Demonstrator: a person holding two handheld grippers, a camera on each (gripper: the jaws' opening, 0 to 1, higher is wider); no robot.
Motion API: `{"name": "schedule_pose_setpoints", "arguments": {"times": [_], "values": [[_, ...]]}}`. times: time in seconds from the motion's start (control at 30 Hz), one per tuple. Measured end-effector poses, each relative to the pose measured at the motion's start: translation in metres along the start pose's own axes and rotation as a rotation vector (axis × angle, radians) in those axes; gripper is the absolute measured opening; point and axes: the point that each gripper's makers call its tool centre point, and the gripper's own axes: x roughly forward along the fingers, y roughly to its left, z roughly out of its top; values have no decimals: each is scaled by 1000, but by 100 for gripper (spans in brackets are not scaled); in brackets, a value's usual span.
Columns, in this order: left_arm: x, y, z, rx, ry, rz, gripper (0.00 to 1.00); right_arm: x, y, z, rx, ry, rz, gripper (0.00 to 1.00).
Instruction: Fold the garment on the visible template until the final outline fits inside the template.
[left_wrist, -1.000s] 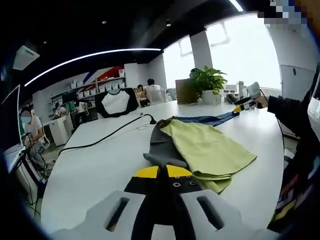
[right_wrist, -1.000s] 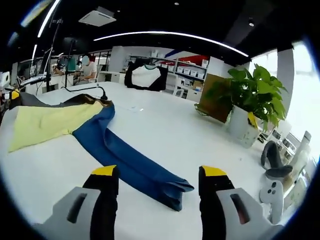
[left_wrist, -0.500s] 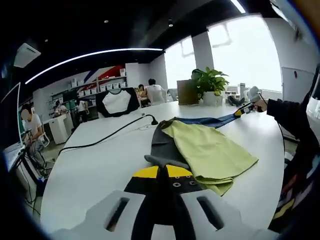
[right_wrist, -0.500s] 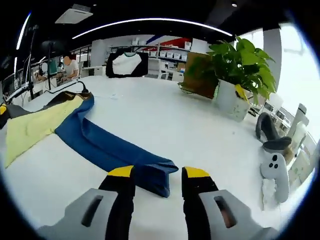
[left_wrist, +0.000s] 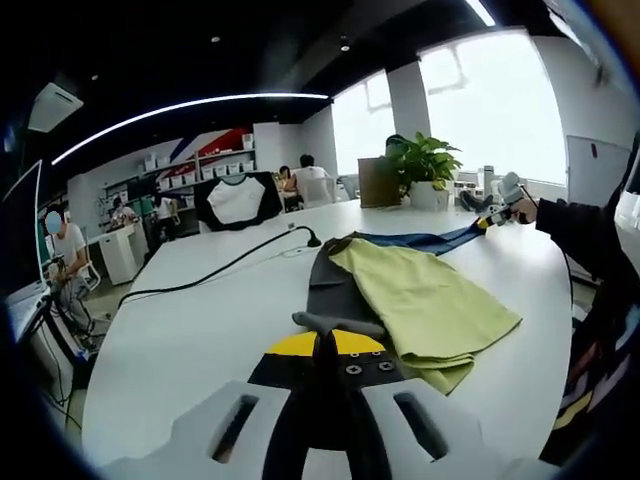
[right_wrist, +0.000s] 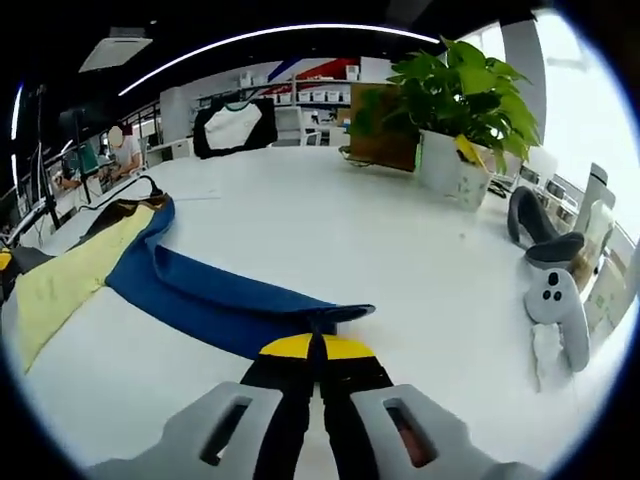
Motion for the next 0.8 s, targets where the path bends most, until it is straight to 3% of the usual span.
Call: {"name": "schedule_pose_setpoints", "arguments": {"times": [0.4,0.47,0.8], "values": [[10,35,4,50,26,36,2,-4,-35,-2,26,19,-80,0],[15,41,0,65,72,25,2,-4,-42,-3,17,22,-95,0],[27,76,7,122,121,48,2,-4,-50,-6,14,35,-113,0]]}}
